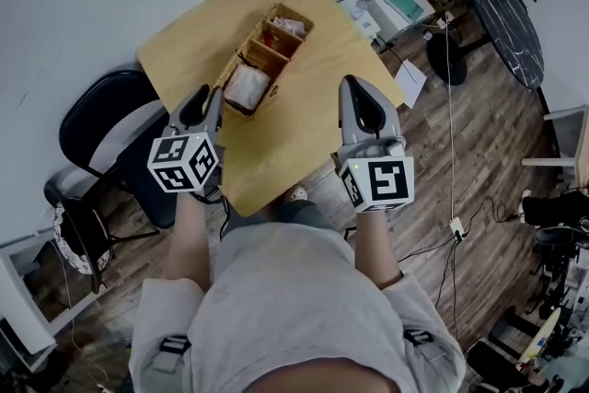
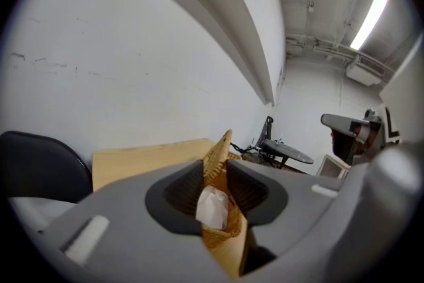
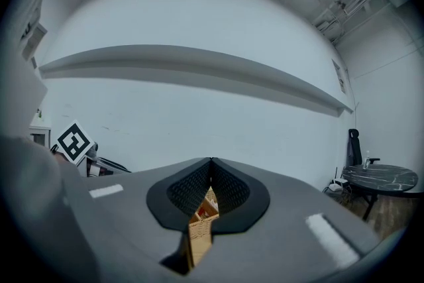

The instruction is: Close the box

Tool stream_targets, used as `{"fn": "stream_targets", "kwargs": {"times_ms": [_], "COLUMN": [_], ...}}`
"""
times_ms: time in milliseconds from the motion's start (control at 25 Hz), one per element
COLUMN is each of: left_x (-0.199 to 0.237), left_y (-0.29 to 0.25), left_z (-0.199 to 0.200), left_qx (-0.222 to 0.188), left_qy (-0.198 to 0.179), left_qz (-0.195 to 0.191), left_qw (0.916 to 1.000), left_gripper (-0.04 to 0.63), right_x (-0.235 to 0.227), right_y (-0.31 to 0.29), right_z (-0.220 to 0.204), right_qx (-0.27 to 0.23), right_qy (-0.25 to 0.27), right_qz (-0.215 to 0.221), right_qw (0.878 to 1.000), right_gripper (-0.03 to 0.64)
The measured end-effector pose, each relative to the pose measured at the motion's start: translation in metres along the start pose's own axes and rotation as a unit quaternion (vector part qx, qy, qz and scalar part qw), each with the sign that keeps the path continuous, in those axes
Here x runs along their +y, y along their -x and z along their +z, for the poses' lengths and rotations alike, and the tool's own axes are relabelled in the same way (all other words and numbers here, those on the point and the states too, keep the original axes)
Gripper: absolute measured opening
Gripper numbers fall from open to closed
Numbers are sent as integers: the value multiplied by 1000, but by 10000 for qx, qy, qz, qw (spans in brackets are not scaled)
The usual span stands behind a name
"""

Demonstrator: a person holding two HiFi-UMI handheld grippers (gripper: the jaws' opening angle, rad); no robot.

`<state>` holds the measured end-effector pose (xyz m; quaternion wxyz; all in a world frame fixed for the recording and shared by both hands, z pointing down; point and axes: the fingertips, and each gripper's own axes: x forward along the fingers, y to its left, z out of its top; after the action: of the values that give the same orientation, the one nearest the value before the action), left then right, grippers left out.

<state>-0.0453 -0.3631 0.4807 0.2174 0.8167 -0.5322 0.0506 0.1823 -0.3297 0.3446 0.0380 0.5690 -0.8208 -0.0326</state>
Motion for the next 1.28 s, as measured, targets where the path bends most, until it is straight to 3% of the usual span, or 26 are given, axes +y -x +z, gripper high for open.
{"fn": "stream_targets", "kwargs": {"times_ms": [400,1040,1280], "left_x": [-25,-37,-37], "left_y": [-5,-13,-16], "left_z": [-32,-63,-72], "left_qx": [296,533,595], "left_qy": [-105,-468,-367], "left_qz": [23,329,381], "left_qw": [9995,9969,9968], "left_gripper": [179,186,185], "right_x": [-6,-16,-20], "right_y": [4,14,16], "right_z": [-4,-9,-9], "right_qx": [-4,-8,-3], "right_qy": [-10,-18,-6], "right_qz": [231,378,370], "right_qw": [9997,9993,9993], "right_gripper": [3,3,3]}}
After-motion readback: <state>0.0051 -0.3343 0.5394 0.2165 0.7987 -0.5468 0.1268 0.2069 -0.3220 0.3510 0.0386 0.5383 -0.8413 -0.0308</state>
